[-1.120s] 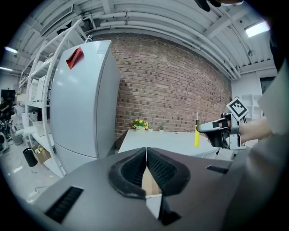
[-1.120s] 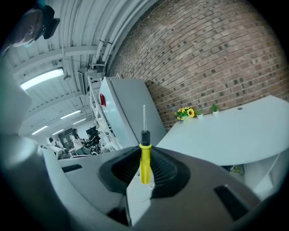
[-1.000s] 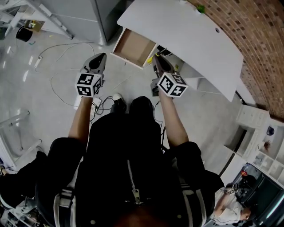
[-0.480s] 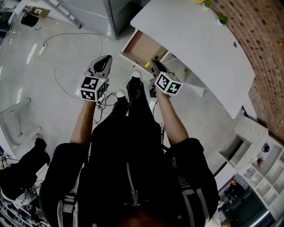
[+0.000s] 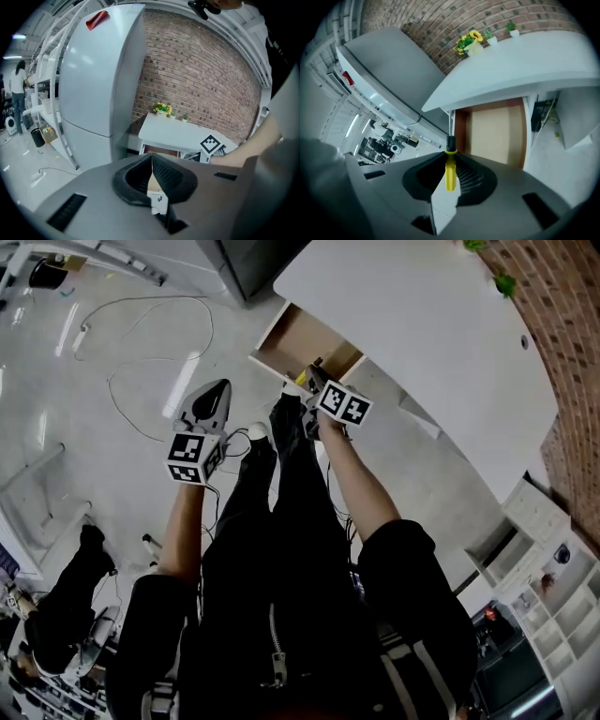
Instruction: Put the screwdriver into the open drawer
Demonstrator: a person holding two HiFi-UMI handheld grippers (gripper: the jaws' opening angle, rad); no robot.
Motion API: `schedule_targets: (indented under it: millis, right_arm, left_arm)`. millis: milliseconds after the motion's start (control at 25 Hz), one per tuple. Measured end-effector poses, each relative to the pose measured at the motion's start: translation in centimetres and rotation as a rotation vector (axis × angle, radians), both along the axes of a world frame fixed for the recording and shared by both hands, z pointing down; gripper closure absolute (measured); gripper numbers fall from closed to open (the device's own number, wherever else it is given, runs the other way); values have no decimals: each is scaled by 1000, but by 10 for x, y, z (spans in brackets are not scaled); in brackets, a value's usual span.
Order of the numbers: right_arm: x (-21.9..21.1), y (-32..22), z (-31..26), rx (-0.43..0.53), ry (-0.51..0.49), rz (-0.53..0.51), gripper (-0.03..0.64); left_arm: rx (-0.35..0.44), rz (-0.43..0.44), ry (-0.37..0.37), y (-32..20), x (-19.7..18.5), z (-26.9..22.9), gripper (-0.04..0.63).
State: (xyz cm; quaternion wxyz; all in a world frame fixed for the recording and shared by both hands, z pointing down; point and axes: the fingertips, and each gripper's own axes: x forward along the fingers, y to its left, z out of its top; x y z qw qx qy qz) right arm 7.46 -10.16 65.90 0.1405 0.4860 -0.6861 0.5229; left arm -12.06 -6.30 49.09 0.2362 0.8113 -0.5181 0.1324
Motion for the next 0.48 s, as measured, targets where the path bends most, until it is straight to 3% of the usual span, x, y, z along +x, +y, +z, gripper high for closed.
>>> schedule_targets:
  millis: [480]
  right_arm:
    - [10,-32,132,-189,53,59,538]
  left_arm:
    - [-172,-65,-27,34,-20,74,571]
